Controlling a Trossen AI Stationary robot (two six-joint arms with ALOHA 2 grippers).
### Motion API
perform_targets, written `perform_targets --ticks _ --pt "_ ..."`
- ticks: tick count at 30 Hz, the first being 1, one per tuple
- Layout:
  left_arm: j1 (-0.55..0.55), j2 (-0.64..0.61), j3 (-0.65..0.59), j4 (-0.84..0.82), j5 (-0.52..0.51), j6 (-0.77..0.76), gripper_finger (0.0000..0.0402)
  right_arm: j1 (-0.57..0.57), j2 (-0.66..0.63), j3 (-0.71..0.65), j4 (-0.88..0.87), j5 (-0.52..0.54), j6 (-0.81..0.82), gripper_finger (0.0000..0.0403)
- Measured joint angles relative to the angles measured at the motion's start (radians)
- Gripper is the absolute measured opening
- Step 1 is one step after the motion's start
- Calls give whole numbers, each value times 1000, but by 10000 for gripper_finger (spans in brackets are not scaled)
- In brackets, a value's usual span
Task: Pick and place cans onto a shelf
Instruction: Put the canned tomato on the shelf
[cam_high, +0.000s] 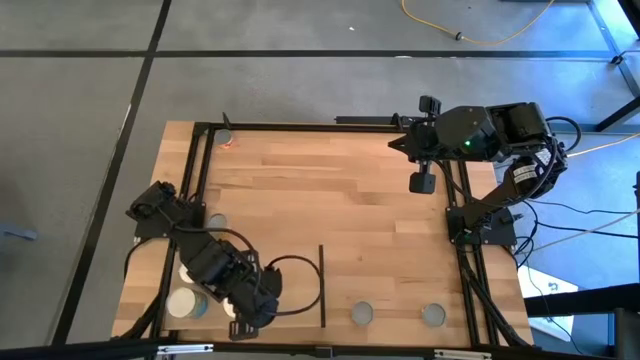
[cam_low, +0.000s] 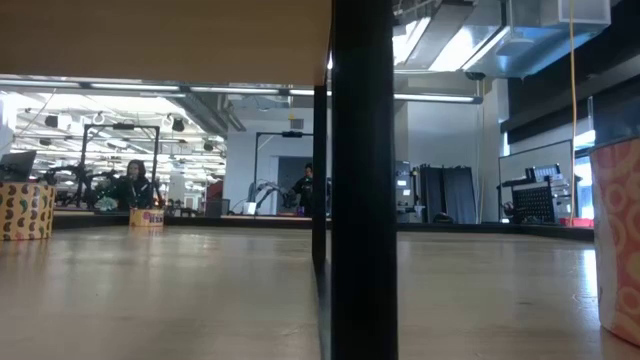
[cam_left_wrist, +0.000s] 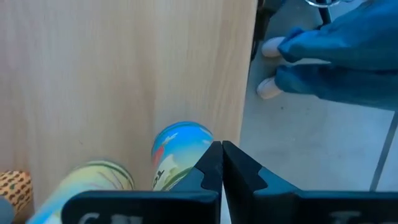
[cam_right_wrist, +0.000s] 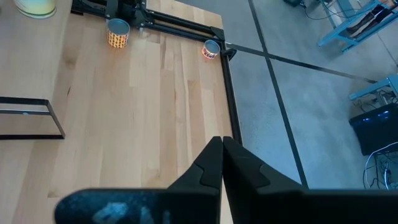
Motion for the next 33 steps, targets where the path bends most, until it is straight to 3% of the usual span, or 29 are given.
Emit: perform_targets --ticks 12,27,33 --pt "-26 0 0 -94 18 -48 0 0 0 0 0 0 5 14" --pt "-53 -1 0 -91 16 -78 0 0 0 0 0 0 7 14" --pt "-43 -10 9 -94 -39 -71 0 0 0 0 0 0 4 14"
